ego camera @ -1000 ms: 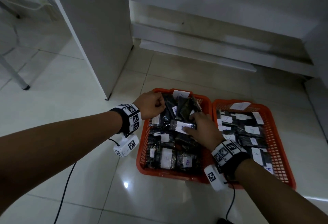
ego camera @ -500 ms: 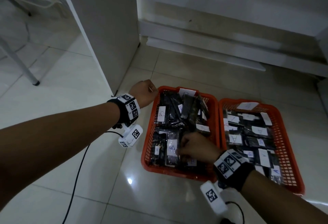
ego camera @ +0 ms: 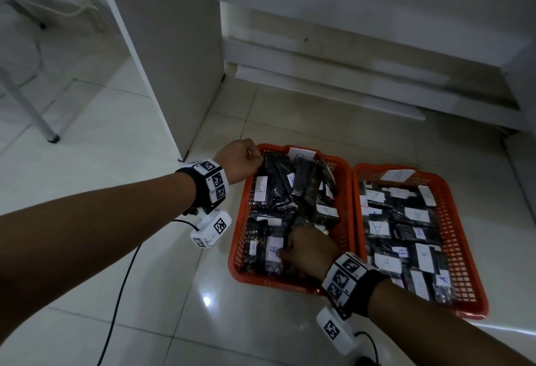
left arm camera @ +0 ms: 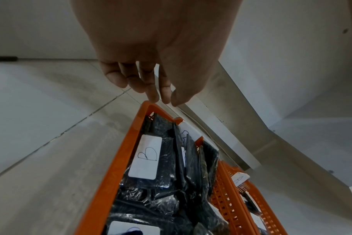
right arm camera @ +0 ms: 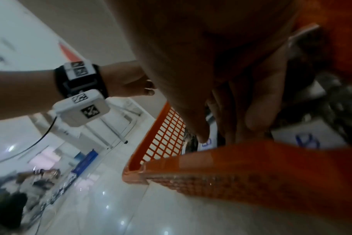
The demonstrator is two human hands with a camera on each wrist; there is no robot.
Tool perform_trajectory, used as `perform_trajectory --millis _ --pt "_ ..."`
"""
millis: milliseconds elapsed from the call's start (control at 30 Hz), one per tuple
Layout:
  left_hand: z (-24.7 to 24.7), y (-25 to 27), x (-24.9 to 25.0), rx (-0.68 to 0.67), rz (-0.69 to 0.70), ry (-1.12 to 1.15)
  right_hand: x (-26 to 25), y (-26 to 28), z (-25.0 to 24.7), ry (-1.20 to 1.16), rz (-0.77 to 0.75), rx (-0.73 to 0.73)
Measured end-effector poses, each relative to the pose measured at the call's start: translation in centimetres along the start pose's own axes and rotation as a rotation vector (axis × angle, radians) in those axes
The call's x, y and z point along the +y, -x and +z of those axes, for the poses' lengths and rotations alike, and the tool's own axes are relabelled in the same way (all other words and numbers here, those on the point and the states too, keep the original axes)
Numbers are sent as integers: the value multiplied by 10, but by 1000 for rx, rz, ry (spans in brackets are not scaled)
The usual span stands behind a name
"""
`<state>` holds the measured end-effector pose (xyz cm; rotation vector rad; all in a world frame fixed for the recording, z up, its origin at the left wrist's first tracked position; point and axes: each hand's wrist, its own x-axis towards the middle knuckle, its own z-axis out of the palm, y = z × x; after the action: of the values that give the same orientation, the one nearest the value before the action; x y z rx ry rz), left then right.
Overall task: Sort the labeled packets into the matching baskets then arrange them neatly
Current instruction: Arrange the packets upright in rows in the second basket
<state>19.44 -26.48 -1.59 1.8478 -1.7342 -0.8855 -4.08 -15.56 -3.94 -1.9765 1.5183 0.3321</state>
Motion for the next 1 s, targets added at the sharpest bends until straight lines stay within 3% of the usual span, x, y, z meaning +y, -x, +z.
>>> perform_trajectory --millis 133,267,367,500,667,867,1000 --pt "0 -1 -2 -24 29 -29 5 0 -33 39 -70 232" --pt "5 -5 0 -58 55 -60 32 -26 -72 -63 8 421" --pt "15 -6 5 -87 62 -105 37 -49 -83 -66 111 401" --pt "24 -8 7 -108 67 -251 32 -73 -76 -108 93 390" --pt "30 -11 9 -65 26 -294 45 -66 -85 -202 131 316" --pt "44 -21 16 14 68 -357 82 -52 -94 -203 158 368" --pt "56 -25 24 14 160 -521 93 -44 -102 -117 96 177"
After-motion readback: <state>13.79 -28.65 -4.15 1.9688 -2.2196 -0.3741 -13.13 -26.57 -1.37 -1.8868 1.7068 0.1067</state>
